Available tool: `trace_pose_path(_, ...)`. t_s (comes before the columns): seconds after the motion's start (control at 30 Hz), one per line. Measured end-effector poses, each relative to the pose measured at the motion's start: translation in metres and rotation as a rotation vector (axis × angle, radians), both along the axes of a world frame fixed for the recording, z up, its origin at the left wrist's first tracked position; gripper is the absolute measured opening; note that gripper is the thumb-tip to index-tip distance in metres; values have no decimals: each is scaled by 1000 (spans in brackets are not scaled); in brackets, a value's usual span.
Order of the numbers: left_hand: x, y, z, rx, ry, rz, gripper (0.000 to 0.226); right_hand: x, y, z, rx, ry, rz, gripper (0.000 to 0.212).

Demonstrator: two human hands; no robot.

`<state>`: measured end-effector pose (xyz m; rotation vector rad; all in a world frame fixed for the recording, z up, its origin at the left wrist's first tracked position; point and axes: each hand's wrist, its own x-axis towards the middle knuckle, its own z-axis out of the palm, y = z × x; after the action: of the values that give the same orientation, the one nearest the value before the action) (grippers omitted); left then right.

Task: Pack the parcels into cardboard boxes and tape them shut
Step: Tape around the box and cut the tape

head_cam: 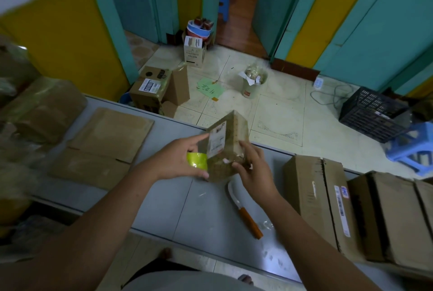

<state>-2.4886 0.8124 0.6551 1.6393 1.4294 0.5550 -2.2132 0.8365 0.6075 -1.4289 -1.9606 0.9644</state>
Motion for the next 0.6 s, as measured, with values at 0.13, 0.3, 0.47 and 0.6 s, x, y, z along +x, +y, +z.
trace_pose_path(0.13,-1,2,22,52,12,20,118,6,-23,-17,-152,53,-18,58)
trace_pose_path(0.3,10,1,29,76,81,-3,125,13,-34,-15,-117,-188,-191,47)
trace_pose_path(0.47,35,2,21,59,175,-76,125,-32,-26,50,-204,72,-41,23)
trace_pose_path(0.6,50,5,22,141,330,-71,115,-47,-24,58,-115,126,-97,17)
